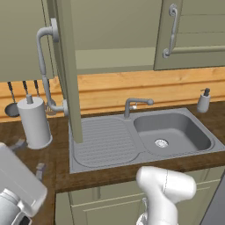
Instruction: Pick the boxed food and place it on the digital scale for weighing, and close the cabinet.
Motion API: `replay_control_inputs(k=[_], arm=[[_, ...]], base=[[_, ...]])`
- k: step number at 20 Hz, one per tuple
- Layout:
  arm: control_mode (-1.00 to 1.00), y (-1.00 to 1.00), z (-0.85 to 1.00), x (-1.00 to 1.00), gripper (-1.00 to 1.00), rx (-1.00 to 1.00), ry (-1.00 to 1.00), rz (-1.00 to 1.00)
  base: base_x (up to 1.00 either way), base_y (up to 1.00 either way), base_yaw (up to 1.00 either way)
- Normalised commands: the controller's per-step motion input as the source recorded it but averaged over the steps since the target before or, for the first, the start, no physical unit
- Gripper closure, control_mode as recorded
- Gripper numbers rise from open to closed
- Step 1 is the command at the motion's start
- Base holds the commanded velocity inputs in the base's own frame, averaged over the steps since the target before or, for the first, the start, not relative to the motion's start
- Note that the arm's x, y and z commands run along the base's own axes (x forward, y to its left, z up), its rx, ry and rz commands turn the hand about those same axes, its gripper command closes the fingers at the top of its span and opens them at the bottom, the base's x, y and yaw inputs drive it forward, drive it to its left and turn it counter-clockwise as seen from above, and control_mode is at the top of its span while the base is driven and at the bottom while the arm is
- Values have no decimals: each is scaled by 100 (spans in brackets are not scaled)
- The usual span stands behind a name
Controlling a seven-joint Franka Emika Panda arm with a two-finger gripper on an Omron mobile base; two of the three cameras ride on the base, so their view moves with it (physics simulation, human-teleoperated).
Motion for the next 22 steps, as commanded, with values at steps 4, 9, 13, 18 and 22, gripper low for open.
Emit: replay_control_inputs(k=[4, 9, 13, 18, 22], arm=[[-100, 14, -63, 100, -100, -6, -11, -7], [-100, 9, -48, 100, -100, -5, -18, -5], [-100, 6, 24, 92, -100, -1, -16, -6], [-100, 5, 54, 94, -100, 4, -12, -6], [-100, -49, 68, 83, -100, 11, -19, -2]], base=[[0, 0, 0], [0, 0, 0], [0, 0, 0], [0, 0, 0], [0, 0, 0]])
